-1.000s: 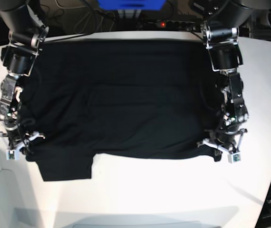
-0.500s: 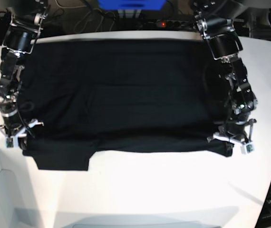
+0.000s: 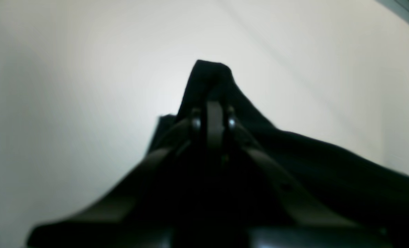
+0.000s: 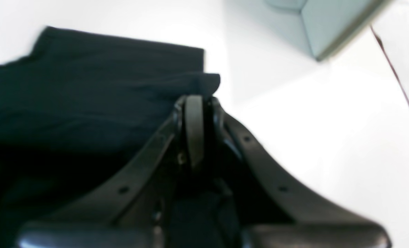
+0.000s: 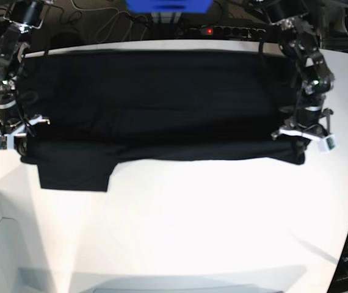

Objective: Fold the T-shirt properly
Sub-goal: 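Grasp the hem corners and fold them toward the collar with both grippers, then lay the folded hem onto the shoulder edge with both grippers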

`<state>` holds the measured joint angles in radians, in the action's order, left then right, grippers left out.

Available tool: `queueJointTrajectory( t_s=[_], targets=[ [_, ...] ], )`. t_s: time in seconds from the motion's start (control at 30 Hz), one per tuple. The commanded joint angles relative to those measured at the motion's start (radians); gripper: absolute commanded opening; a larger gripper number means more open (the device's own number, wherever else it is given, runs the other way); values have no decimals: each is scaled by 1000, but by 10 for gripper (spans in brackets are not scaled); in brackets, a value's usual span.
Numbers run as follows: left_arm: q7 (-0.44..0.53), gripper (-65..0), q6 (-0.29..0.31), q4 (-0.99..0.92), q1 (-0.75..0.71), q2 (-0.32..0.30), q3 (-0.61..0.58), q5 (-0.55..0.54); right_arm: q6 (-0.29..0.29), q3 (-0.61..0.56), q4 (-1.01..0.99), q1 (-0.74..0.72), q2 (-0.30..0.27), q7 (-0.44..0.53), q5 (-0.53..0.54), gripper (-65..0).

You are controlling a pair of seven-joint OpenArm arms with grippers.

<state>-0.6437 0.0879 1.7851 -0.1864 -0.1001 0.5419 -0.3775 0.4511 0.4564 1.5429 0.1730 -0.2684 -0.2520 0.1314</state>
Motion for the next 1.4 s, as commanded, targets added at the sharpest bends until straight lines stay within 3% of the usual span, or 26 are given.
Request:
queueJointTrajectory(
  t_s=[0.0, 0.07, 0.23, 0.6, 0.63, 0.73, 0.83, 0.9, 1.07, 1.23, 1.37],
  targets=[
    [25, -650, 2, 22, -9, -10, 14, -27, -4, 20, 18, 7, -15, 33, 9, -650],
    [28, -650, 6, 19, -42, -10, 48, -65, 10, 41, 20, 35, -13, 36, 17, -650],
    [25, -650, 8, 19, -89, -11, 86, -120, 153, 98, 18, 73, -4, 30, 41, -650],
    [5, -648, 8, -55, -121, -10, 80, -122, 162, 97, 9, 107, 36, 13, 38, -649],
    [-18, -647, 8, -58, -121, -10, 82, -122, 162, 97, 11, 107, 36, -2, 38, -626],
    [-94, -594, 10, -51, -120, -10, 90, -122, 162, 97, 20, 101, 36, -42, 38, -511],
    [-103, -478, 8, -23, -132, -8, 90, -122, 162, 103, 58, 107, 36, -40, 43, -397],
    [-98, -419, 6, 19, -155, -8, 90, -122, 162, 103, 94, 109, 37, -46, 43, -360],
    [-98, -412, 8, 100, -172, 35, 165, -122, 162, 104, 172, 118, 56, -46, 43, -356],
    [-109, -410, 8, 51, -100, 49, 212, -114, 162, 101, 201, 113, 85, -48, 40, -355],
    [-110, -324, 8, -21, -45, 26, 197, -113, 162, 98, 193, 112, 90, -48, 38, -355]
  ],
)
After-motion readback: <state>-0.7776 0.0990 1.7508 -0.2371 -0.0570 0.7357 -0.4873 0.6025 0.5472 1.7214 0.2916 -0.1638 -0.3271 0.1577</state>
